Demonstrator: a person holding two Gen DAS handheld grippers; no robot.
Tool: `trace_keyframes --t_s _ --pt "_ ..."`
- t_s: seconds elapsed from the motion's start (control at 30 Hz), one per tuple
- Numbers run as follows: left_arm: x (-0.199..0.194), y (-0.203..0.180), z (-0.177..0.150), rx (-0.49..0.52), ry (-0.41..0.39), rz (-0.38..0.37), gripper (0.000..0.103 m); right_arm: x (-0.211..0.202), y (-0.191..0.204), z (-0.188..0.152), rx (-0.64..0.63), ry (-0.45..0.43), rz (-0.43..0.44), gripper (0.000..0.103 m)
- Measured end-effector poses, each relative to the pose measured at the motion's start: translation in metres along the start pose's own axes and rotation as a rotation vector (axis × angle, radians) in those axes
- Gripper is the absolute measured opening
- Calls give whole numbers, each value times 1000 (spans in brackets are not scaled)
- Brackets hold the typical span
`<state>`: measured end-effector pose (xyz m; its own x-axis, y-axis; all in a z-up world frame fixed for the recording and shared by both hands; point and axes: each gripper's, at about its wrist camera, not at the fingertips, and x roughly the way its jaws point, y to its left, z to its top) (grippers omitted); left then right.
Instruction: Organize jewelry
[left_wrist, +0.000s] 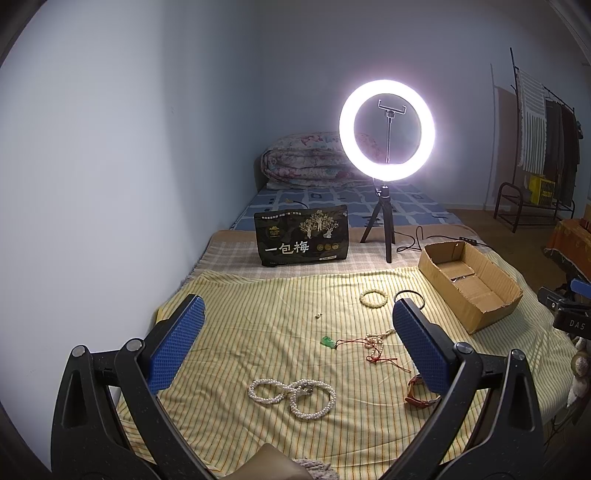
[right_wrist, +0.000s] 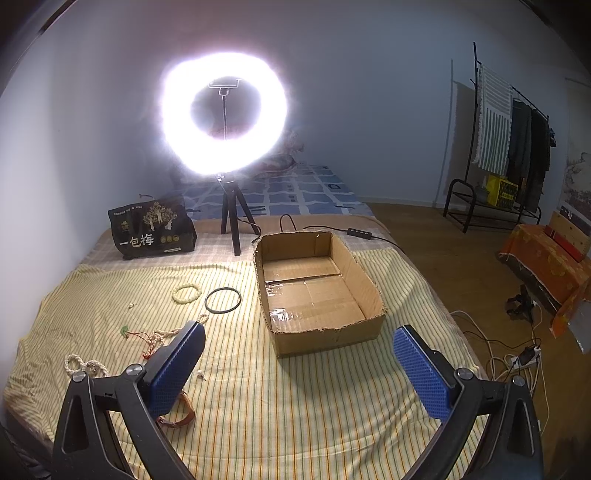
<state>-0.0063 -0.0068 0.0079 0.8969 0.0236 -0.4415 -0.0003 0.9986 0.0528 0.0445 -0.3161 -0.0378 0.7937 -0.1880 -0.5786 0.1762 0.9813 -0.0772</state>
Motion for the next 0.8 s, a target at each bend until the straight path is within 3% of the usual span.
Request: trace_keyframes --t_s 0.8 --pt "0 3 -1 -5 0 -2 103 1 0 -1 -1 6 3 103"
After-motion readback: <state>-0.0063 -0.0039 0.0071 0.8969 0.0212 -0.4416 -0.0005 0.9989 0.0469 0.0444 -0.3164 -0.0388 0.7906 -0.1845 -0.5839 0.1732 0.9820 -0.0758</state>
